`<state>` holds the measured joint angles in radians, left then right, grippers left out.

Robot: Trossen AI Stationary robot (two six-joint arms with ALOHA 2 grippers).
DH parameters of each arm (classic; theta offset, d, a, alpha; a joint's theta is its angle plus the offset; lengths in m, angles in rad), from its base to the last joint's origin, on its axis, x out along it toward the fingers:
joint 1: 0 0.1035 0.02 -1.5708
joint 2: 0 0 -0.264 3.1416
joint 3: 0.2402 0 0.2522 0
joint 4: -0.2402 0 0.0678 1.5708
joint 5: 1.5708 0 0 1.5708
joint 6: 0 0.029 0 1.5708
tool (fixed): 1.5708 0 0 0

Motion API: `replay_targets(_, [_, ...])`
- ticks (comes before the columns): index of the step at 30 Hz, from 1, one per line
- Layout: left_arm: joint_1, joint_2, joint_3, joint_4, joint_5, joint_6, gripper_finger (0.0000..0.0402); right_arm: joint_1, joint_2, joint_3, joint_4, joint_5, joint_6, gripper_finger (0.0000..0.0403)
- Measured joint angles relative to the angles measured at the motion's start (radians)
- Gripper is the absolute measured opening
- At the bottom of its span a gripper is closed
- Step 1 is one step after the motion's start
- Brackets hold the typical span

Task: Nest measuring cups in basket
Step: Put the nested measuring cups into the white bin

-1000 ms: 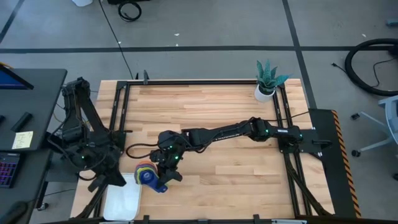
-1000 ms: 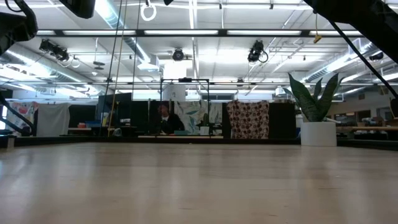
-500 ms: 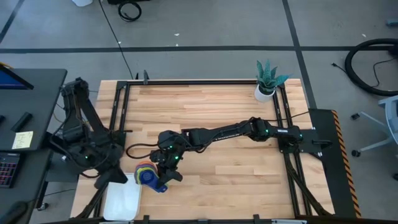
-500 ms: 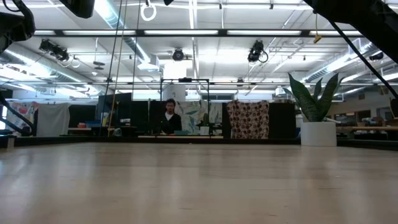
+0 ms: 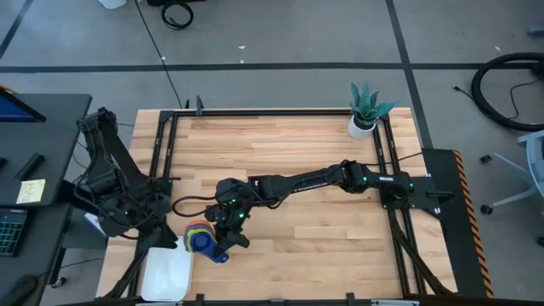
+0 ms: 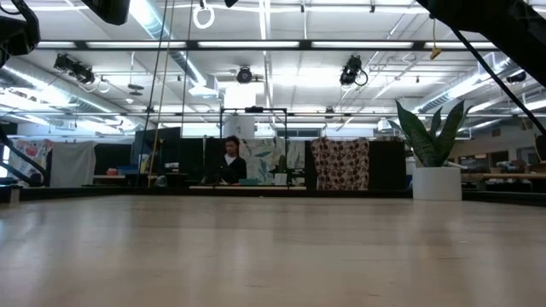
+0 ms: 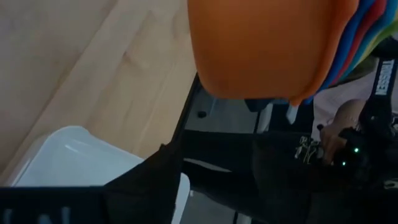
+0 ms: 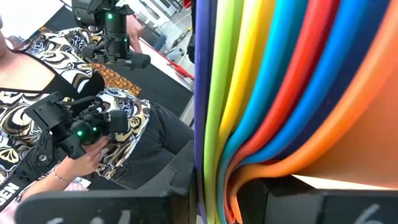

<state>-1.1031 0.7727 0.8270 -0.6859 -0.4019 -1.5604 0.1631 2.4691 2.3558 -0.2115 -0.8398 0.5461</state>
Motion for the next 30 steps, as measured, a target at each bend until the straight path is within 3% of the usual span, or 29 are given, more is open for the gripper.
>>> replay_targets(6, [0.028,0.000,0.000,0.013,0.000,0.003,0.0221,0.000,0.000,0.000,0.000,0.000,0.000,0.0077])
replay_targets(14, [0.027,0.000,0.000,0.048,0.033,-0.002,0.0222,0.000,0.000,0.000,0.000,0.000,0.000,0.0077])
replay_targets(30, [0.027,0.000,0.000,0.096,-0.001,0.001,0.0222,0.002,0.000,0.000,0.000,0.000,0.000,0.0077])
